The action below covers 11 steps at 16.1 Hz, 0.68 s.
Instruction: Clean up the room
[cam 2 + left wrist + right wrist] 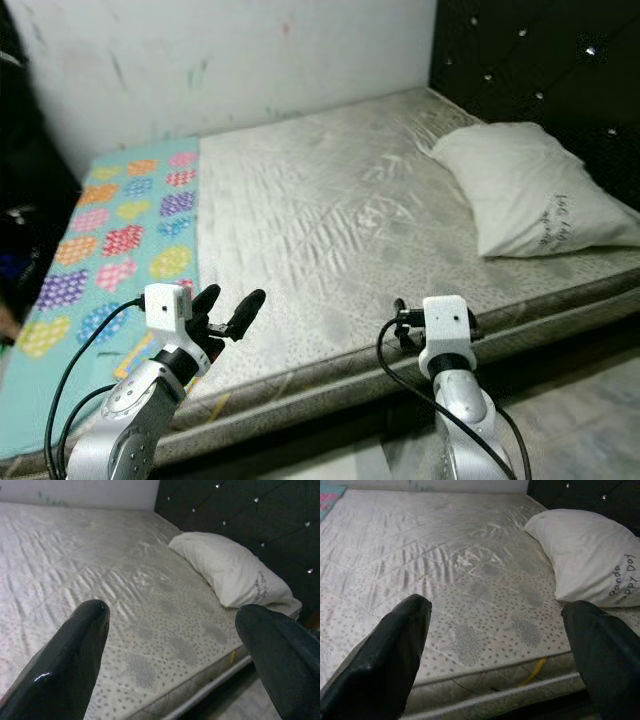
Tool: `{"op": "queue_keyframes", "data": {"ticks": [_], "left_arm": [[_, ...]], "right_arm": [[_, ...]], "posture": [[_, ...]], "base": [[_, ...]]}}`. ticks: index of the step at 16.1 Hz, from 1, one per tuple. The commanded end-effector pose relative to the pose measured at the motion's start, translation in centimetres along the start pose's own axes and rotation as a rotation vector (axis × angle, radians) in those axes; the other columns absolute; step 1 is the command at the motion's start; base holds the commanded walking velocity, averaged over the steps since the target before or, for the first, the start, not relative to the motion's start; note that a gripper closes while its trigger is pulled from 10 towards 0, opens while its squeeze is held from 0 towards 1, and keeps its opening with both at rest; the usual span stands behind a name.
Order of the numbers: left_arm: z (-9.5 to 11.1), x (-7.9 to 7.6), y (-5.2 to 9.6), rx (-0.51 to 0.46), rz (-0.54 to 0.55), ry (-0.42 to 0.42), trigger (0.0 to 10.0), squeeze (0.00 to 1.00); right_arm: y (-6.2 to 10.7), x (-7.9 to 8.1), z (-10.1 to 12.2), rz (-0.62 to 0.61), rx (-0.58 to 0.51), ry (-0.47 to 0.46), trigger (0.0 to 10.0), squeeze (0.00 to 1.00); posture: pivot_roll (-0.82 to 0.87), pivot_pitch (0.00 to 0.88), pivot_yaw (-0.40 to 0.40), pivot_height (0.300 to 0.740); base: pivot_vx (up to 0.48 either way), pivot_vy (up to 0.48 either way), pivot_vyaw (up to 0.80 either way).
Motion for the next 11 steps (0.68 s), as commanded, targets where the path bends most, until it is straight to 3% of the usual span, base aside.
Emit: {"op": "queue_keyframes", "data": {"ticks": [1,4,7,11], "left_arm": [[0.34,0.57,0.24,-0.007,0.013,-0.014,10.0,0.00],[0.35,0.73,0.30,-0.009,0.029,-0.019,10.0,0.00],[0.66,0.83,0.32,-0.033,0.029,-0.018,10.0,0.00],[0.63,0.76,0.31,-0.030,0.027,-0.019,10.0,0.00]], "right_arm": [[-0.11,0.56,0.39,0.020,-0.015,-0.012,10.0,0.00],[-0.07,0.58,0.36,0.021,-0.014,-0.012,10.0,0.00],[-0.06,0.61,0.32,0.021,-0.013,-0.014,10.0,0.00],[-0.10,0.58,0.34,0.020,-0.015,-0.014,10.0,0.00]], "posture": [[-0.14,0.000,0.075,0.740],[-0.14,0.000,0.074,0.740],[-0.14,0.000,0.074,0.740],[-0.14,0.000,0.076,0.740]], "base": [[0.000,0.000,0.00],[0.000,0.000,0.00],[0.000,0.000,-0.61],[0.256,0.000,-0.10]]}}
Point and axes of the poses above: a point about 5 cm out from each wrist's last joint towards the gripper, its own y axis pointing back from the gripper into the wrist, its own z axis along the axis of the wrist's last joint, x = y × z, the point moved 1 cm from there along -y, pointing out of the wrist towards the gripper, and after that the axes turned 1 degree about -y, right-handed, at the moved point
